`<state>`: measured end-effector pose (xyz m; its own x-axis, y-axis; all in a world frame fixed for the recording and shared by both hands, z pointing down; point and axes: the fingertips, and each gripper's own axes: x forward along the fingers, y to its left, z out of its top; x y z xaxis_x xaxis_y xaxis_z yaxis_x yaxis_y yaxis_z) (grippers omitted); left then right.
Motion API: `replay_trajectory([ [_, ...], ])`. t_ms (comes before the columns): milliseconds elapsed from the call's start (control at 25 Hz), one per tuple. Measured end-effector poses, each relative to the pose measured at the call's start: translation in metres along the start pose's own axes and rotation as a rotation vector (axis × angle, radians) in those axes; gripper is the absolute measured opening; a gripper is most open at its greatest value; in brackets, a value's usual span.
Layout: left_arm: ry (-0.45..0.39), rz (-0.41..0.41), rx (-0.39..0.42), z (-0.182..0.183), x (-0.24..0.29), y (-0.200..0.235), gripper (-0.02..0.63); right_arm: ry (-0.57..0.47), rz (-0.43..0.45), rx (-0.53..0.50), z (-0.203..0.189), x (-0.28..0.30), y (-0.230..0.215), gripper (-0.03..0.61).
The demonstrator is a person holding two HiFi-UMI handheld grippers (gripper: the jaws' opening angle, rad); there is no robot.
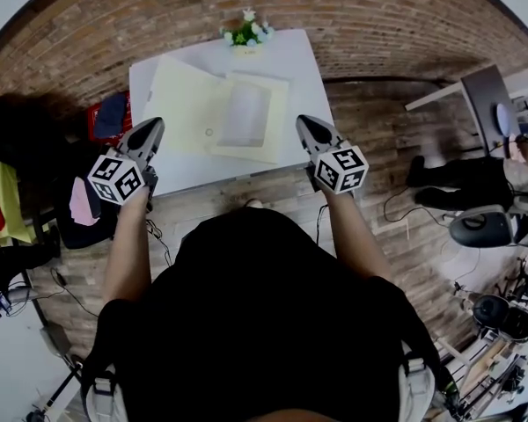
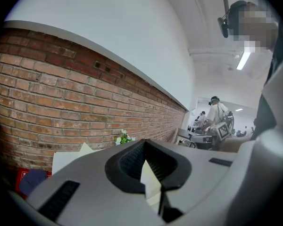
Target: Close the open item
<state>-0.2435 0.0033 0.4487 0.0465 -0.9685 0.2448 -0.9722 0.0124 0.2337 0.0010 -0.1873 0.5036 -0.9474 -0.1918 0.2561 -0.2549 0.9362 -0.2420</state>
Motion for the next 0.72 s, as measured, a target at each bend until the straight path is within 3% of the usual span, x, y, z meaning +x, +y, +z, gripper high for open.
replay_trajectory([
  [720, 0.002, 0.052, -0.034, -0.002, 0.006, 0.001, 0.011, 0.039, 0.046, -0.001, -0.005, 0.009, -0.017, 0.020],
])
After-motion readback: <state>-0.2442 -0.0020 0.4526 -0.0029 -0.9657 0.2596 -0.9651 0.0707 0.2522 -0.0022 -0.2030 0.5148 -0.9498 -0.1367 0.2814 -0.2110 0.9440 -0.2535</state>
